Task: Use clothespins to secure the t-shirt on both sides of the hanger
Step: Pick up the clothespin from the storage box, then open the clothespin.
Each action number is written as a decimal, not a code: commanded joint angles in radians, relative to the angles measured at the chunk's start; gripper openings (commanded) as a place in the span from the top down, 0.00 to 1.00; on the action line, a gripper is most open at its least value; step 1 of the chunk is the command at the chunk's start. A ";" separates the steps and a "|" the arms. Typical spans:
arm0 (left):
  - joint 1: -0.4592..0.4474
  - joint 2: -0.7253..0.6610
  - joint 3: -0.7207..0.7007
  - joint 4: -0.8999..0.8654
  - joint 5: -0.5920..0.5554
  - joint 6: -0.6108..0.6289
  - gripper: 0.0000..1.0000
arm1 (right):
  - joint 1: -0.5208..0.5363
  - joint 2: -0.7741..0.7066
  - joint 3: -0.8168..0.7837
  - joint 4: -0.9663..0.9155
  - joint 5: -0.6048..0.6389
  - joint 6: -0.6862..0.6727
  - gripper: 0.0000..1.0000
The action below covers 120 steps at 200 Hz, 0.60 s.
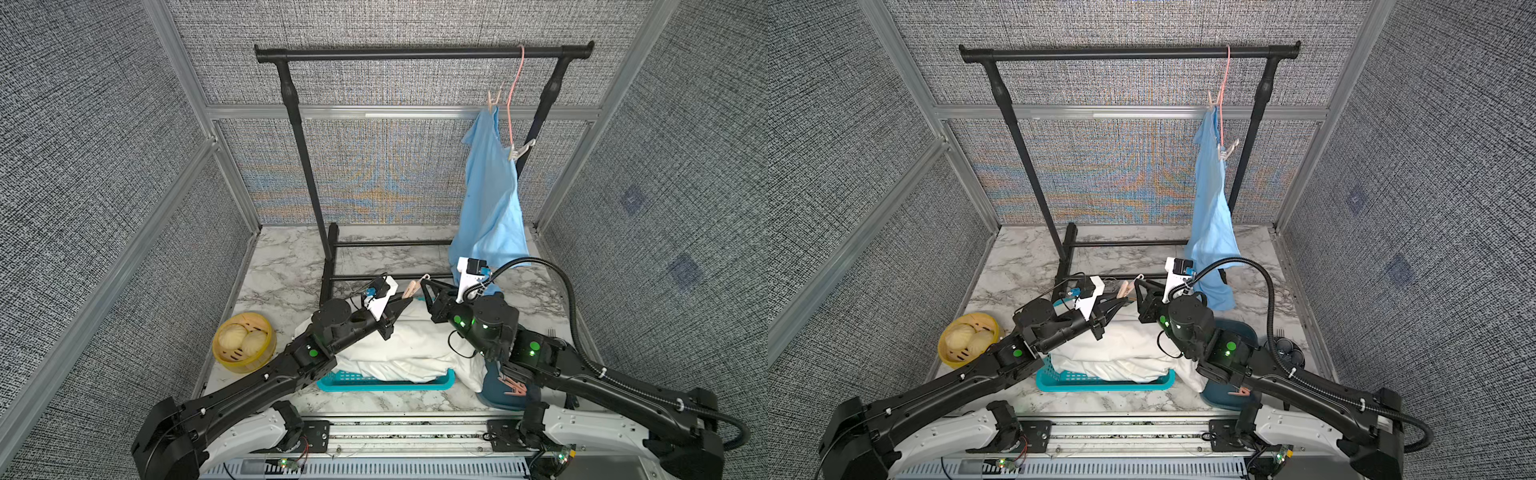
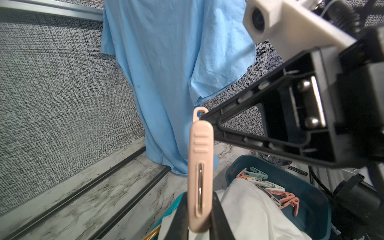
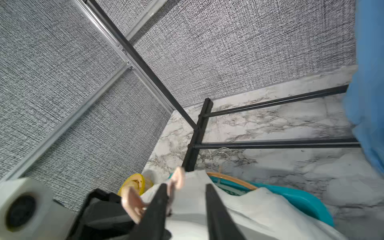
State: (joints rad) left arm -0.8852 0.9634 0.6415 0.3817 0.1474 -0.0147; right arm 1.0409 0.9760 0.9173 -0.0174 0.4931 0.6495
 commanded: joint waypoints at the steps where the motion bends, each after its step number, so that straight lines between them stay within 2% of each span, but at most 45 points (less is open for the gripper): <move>1: 0.003 -0.067 0.016 -0.143 -0.048 0.142 0.95 | -0.001 -0.067 -0.007 -0.097 -0.013 -0.180 0.31; 30: 0.003 -0.148 0.024 -0.271 -0.089 0.230 0.96 | -0.004 -0.171 -0.066 -0.018 -0.151 -0.331 0.17; 47: 0.003 -0.172 0.027 -0.284 -0.090 0.241 0.96 | -0.004 -0.197 -0.058 -0.002 -0.230 -0.362 0.10; 80: 0.003 -0.160 0.036 -0.233 -0.069 0.183 0.96 | -0.007 -0.157 -0.053 0.093 -0.329 -0.337 0.01; 120: 0.003 -0.131 0.046 -0.163 -0.017 0.135 0.96 | -0.030 -0.015 0.065 0.078 -0.402 -0.193 0.01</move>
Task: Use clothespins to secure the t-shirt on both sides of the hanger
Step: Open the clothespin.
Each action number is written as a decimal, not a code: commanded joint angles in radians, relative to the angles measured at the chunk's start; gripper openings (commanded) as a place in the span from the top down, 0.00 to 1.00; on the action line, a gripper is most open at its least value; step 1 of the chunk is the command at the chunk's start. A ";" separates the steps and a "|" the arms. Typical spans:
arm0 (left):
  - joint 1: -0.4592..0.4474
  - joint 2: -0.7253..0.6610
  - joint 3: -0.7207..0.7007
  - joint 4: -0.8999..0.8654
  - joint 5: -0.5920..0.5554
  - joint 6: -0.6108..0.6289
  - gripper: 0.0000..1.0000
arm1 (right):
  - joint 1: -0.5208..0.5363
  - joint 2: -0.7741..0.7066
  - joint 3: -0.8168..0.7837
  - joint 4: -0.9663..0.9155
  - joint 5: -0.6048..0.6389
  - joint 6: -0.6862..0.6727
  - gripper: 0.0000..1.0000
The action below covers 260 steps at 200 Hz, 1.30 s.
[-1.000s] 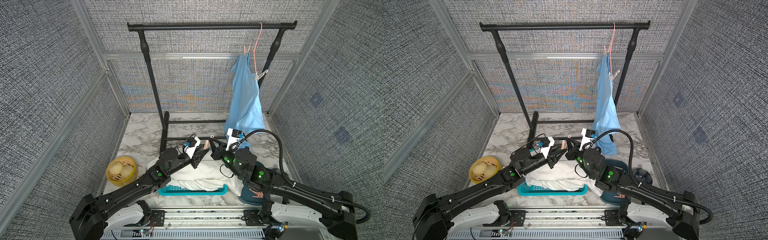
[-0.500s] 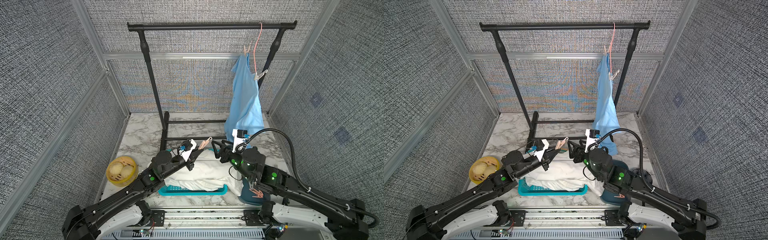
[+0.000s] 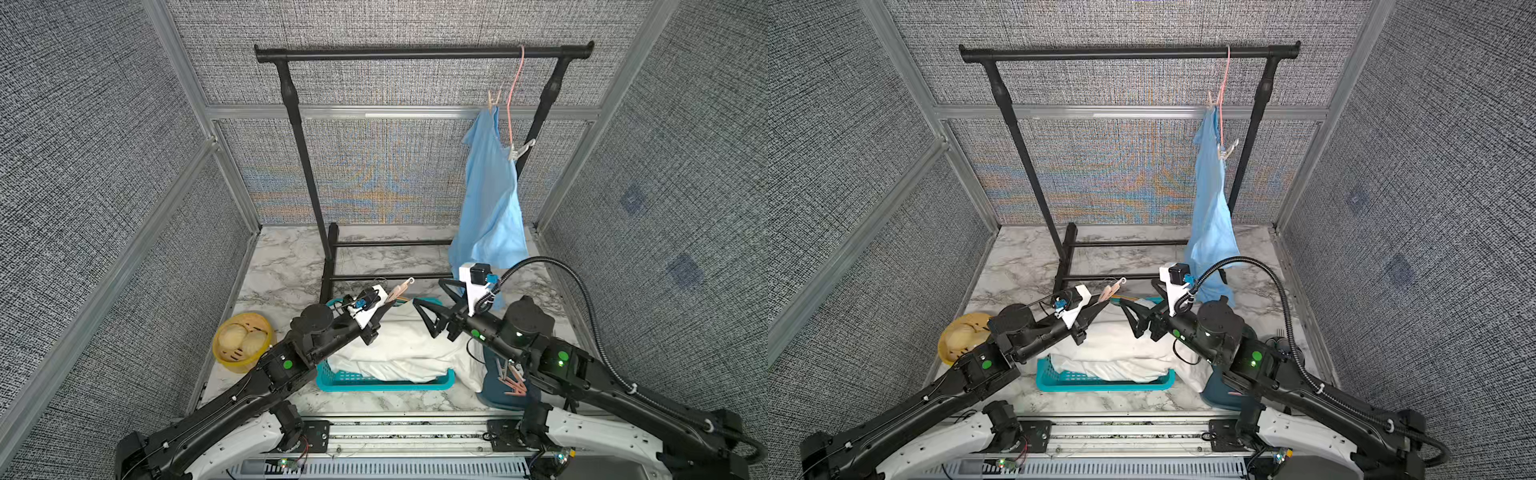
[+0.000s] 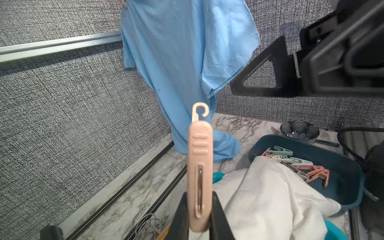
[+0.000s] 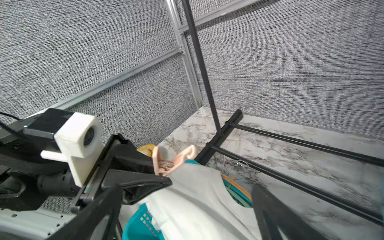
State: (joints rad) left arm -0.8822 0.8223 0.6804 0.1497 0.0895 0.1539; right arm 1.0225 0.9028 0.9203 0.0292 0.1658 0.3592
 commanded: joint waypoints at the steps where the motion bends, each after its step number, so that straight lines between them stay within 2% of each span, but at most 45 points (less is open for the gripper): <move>1: -0.001 0.010 0.007 0.070 0.043 -0.033 0.96 | -0.011 0.062 0.065 0.031 -0.076 0.101 0.01; 51: -0.001 0.014 -0.002 0.096 0.056 -0.033 0.96 | -0.013 0.162 0.121 0.084 -0.082 0.195 0.02; 117: -0.001 0.008 -0.011 0.105 0.047 -0.054 0.96 | -0.012 0.209 0.145 0.068 -0.078 0.193 0.28; 166: 0.000 0.009 0.010 0.080 0.038 -0.060 0.96 | -0.008 0.225 0.151 0.050 -0.073 0.176 0.41; 217: 0.000 -0.007 0.022 0.032 0.048 -0.056 0.92 | -0.007 0.220 0.151 0.058 -0.071 0.184 0.68; 226: -0.001 -0.010 0.025 0.020 0.044 -0.052 0.88 | -0.007 0.216 0.148 0.054 -0.061 0.185 0.72; 232: -0.001 -0.012 0.031 -0.001 0.043 -0.044 0.82 | -0.007 0.212 0.146 0.049 -0.050 0.182 0.75; 249: -0.001 -0.021 0.056 -0.101 0.011 -0.025 0.51 | -0.007 0.197 0.138 0.010 0.015 0.175 0.82; 260: -0.001 -0.033 0.075 -0.191 -0.008 0.003 0.40 | -0.007 0.183 0.132 -0.037 0.082 0.165 0.87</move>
State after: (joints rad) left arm -0.8822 0.8070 0.7216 0.1116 0.1253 0.1093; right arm 1.0142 1.1069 1.0595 0.0612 0.1146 0.5434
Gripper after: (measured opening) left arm 0.456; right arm 0.178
